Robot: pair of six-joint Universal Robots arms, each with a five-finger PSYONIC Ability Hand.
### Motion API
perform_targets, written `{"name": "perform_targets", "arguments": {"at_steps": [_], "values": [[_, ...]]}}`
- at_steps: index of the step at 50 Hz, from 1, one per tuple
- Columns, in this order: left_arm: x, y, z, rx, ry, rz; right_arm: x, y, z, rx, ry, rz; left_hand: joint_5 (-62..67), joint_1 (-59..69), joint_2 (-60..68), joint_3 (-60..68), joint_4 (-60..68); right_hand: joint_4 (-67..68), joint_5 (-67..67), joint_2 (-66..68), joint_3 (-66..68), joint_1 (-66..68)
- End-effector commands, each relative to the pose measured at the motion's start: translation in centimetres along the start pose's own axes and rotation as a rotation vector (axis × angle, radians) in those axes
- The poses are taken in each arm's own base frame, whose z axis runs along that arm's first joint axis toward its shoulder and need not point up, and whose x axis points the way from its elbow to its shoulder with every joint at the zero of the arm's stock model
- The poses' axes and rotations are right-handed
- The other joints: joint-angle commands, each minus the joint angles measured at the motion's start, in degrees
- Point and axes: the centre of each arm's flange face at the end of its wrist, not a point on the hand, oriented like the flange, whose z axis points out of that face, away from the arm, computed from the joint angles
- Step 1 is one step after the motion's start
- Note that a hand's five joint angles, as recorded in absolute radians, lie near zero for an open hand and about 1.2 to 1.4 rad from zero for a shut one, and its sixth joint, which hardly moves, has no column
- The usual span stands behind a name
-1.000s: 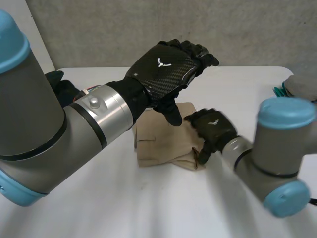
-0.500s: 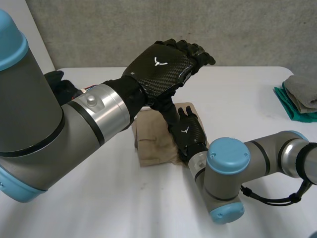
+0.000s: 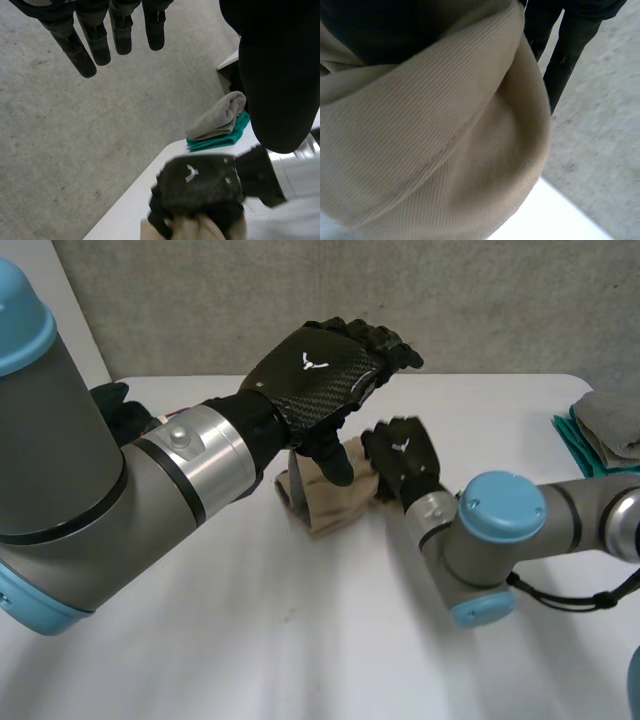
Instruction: Fold the laundry.
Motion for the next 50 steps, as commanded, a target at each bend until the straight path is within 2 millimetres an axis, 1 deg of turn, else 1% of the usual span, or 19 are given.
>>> {"name": "perform_targets", "arguments": {"at_steps": [1, 4, 5, 8, 9, 12, 14, 15, 18, 21, 25, 28, 29, 32, 35, 37, 41, 48, 50], "values": [[-1.3, -0.5, -0.1, 0.013, -0.035, -0.006, 7.3, -5.2, 3.7, 0.198, 0.156, 0.019, -2.68, -2.48, -2.01, -2.16, -1.81, 12.40, 18.56, 14.63, 14.46, 22.02], [-1.8, -0.9, -0.3, 0.026, -0.050, -0.012, 10.7, -7.0, 5.0, 0.264, 0.229, 0.014, -2.68, -2.48, -2.01, -2.16, -1.81, 12.40, 18.56, 14.63, 14.46, 22.02], [-2.2, -1.2, -0.5, 0.033, -0.061, -0.019, 12.9, -7.9, 5.6, 0.294, 0.268, 0.009, -2.68, -2.48, -2.01, -2.16, -1.81, 12.40, 18.56, 14.63, 14.46, 22.02], [-2.6, -1.7, -0.6, 0.048, -0.074, -0.031, 16.7, -8.9, 6.3, 0.330, 0.333, -0.001, -2.68, -2.48, -2.01, -2.16, -1.81, 12.40, 18.56, 14.63, 14.46, 22.02], [-2.9, -1.8, -0.7, 0.055, -0.083, -0.041, 19.5, -9.2, 6.6, 0.347, 0.380, -0.005, -2.68, -2.48, -2.01, -2.16, -1.81, 12.40, 18.56, 14.63, 14.46, 22.02], [-3.3, -1.9, -0.7, 0.066, -0.092, -0.055, 24.0, -9.7, 6.7, 0.374, 0.450, -0.007, -2.68, -2.48, -2.01, -2.16, -1.81, 12.40, 18.56, 14.63, 14.46, 22.02], [-3.5, -1.9, -0.6, 0.071, -0.096, -0.065, 28.3, -9.6, 6.4, 0.386, 0.504, -0.002, -2.68, -2.48, -2.01, -2.16, -1.81, 12.40, 18.56, 14.63, 14.46, 22.02], [-3.7, -1.9, -0.6, 0.075, -0.099, -0.070, 30.9, -9.3, 6.1, 0.392, 0.533, 0.003, -2.68, -2.48, -2.01, -2.16, -1.81, 12.40, 18.56, 14.63, 14.46, 22.02], [-3.7, -1.8, -0.4, 0.080, -0.097, -0.073, 35.8, -7.6, 5.2, 0.380, 0.575, 0.019, -2.68, -2.48, -2.01, -2.16, -1.81, 12.40, 18.56, 14.63, 14.46, 22.02], [-3.6, -1.4, -0.3, 0.072, -0.094, -0.072, 39.1, -5.4, 4.2, 0.355, 0.582, 0.037, -2.68, -2.48, -2.01, -2.16, -1.81, 12.40, 18.56, 14.63, 14.46, 22.02], [-3.5, -0.7, 0.1, 0.057, -0.088, -0.078, 43.4, -0.5, 2.2, 0.302, 0.572, 0.090, -2.68, -2.48, -2.01, -2.16, -1.81, 12.40, 18.56, 14.63, 14.46, 22.02], [-3.4, -0.3, 0.4, 0.048, -0.084, -0.081, 44.8, 2.4, 1.2, 0.271, 0.553, 0.131, -2.68, -2.48, -2.01, -2.16, -1.81, 12.40, 18.56, 14.63, 14.46, 22.02], [-3.2, 0.0, 0.6, 0.041, -0.078, -0.085, 45.5, 4.7, 0.4, 0.245, 0.538, 0.169, -2.68, -2.48, -2.01, -2.16, -1.81, 12.40, 18.56, 14.63, 14.46, 22.02], [-2.9, 0.4, 0.8, 0.031, -0.068, -0.086, 45.8, 8.6, -0.9, 0.190, 0.511, 0.239, -2.68, -2.48, -2.01, -2.16, -1.81, 12.40, 18.56, 14.63, 14.46, 22.02], [-2.6, 0.8, 1.0, 0.021, -0.060, -0.088, 46.0, 13.6, -3.7, 0.109, 0.476, 0.324, -2.68, -2.48, -2.01, -2.16, -1.81, 12.40, 18.56, 14.63, 14.46, 22.02], [-2.5, 1.0, 1.1, 0.017, -0.057, -0.088, 46.1, 15.4, -5.0, 0.093, 0.459, 0.337, -2.68, -2.48, -2.01, -2.16, -1.81, 12.40, 18.56, 14.63, 14.46, 22.02], [-2.4, 0.9, 1.0, 0.019, -0.054, -0.086, 45.7, 16.4, -5.5, 0.106, 0.406, 0.350, -2.68, -2.48, -2.01, -2.16, -1.81, 12.40, 18.56, 14.63, 14.46, 22.02], [-2.1, 0.8, 1.0, 0.021, -0.046, -0.088, 46.4, 16.3, -5.9, 0.118, 0.425, 0.363, -2.68, -2.48, -2.01, -2.16, -1.81, 12.40, 18.56, 14.63, 14.46, 22.02], [-2.2, 0.8, 1.0, 0.019, -0.049, -0.088, 46.8, 16.0, -6.0, 0.115, 0.451, 0.367, -2.68, -2.48, -2.01, -2.16, -1.81, -11.68, -5.52, -9.45, -9.62, -2.07]]}}
